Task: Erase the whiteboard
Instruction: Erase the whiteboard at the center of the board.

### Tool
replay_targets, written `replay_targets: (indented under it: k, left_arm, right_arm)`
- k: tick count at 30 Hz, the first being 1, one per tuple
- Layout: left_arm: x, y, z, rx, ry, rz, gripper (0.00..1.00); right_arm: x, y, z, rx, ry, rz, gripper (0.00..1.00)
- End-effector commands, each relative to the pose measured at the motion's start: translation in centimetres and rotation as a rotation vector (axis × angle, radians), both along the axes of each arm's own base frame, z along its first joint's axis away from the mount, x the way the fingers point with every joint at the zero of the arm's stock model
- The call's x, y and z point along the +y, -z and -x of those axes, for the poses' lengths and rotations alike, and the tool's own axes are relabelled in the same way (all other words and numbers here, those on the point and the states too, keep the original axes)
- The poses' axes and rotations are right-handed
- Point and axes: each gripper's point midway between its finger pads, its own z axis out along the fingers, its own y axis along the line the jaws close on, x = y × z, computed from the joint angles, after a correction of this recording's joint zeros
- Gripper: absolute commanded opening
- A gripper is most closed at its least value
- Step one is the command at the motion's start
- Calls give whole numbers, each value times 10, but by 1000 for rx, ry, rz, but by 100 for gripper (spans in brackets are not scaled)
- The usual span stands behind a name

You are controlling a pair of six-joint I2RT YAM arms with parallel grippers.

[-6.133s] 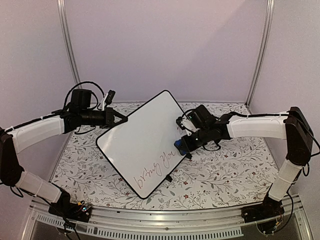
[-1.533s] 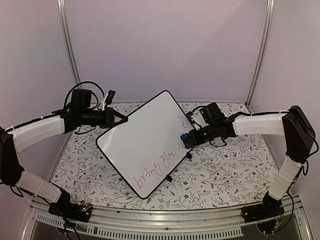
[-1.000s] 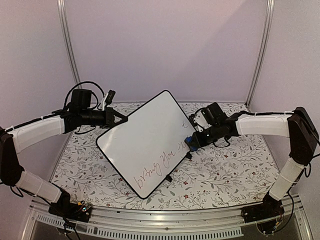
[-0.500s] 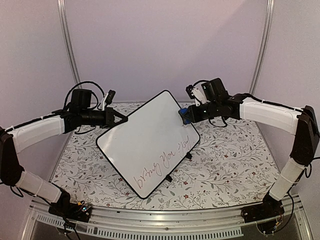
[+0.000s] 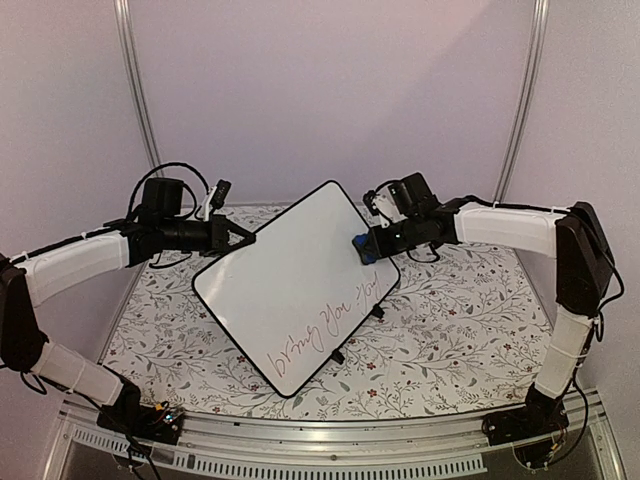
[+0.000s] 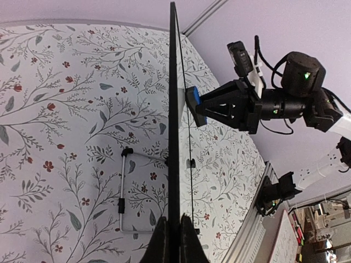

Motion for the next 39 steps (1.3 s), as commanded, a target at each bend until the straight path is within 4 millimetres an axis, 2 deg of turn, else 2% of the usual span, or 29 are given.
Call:
replay_targets:
  k: [1, 8, 19, 25, 30, 39]
  left_arm:
    - [-1, 8, 1, -3, 14, -36, 0]
    - [-1, 9, 1, 0, 13, -35, 0]
    - [-1, 8, 2, -1, 15, -35, 0]
    - [-1, 8, 2, -1, 16, -33, 0]
    - [-1, 9, 1, 2, 15, -33, 0]
    - [-1, 10, 1, 4, 12, -35, 0]
  right_arm:
    - [-7, 21, 5, 34, -3, 9, 6]
    - [-31, 52, 18, 94, 25, 25, 6]
    - [-48, 73, 35, 144, 45, 32, 6]
    - [-58, 76, 40, 154, 63, 32, 6]
    - [-54, 54, 35, 124, 61, -4, 6]
    - [-32, -26, 9, -8, 31, -107, 6]
